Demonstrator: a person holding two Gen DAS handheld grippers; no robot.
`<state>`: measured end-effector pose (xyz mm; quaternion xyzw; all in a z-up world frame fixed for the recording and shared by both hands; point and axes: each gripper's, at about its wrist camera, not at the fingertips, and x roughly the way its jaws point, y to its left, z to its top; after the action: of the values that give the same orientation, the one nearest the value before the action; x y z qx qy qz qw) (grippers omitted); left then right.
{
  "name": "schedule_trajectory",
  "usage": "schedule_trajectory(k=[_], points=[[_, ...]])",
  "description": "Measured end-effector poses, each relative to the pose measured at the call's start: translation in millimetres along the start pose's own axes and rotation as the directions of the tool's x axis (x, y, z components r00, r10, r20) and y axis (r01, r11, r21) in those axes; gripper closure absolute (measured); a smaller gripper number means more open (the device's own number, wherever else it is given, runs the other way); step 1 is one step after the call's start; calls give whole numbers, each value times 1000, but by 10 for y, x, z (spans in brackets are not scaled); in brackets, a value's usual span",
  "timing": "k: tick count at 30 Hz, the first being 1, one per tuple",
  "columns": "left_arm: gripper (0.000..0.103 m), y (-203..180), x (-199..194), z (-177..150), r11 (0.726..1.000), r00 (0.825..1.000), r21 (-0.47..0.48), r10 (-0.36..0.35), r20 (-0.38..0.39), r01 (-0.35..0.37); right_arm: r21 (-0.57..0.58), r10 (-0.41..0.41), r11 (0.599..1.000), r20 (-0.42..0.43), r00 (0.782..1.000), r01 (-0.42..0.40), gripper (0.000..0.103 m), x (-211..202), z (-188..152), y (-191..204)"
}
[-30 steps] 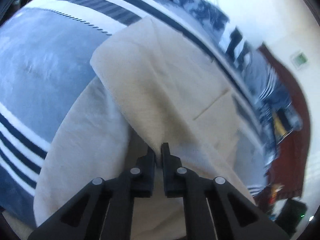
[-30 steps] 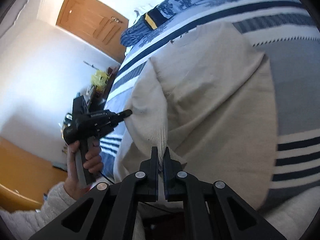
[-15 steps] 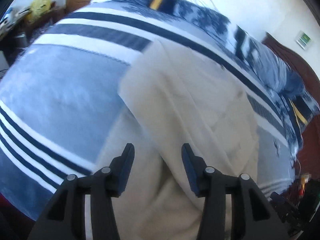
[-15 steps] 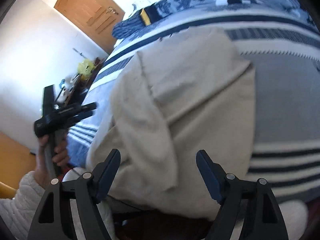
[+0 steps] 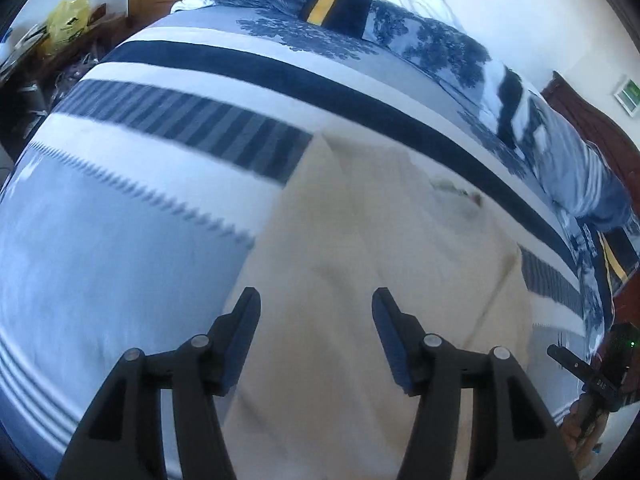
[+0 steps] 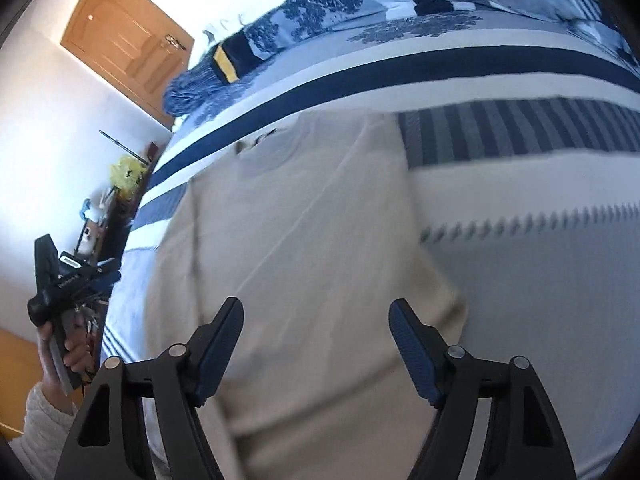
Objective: Fold small clothes
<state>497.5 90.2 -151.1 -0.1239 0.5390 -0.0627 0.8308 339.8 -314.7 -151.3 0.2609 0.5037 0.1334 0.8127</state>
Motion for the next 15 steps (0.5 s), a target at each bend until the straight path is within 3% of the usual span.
schedule_trajectory(k=[4,6,8,12,15], points=[[46,25,539,538,998,997,-58,6,-76,-11,24,-9,1000,-22,1000,10,38,299,649,-185],[46,90,833,752,994,993,-108,-1,-115,-12,50,-18,999,-27,999,19,39,462,952,-286],[46,126,1087,944,993,988,-107,43,-149,-59,77,-33,996,-36,999,36,39,598,1140,-385],[46,138,1390,1156,993,983,-108,33,-181,-54,99,-93,990,-78,993,101,39,892,1502,-633],[46,42,1538,1195,996,980,-86,9,-200,-27,153,-59,985,-158,986,84,59,1166,1590,-839]])
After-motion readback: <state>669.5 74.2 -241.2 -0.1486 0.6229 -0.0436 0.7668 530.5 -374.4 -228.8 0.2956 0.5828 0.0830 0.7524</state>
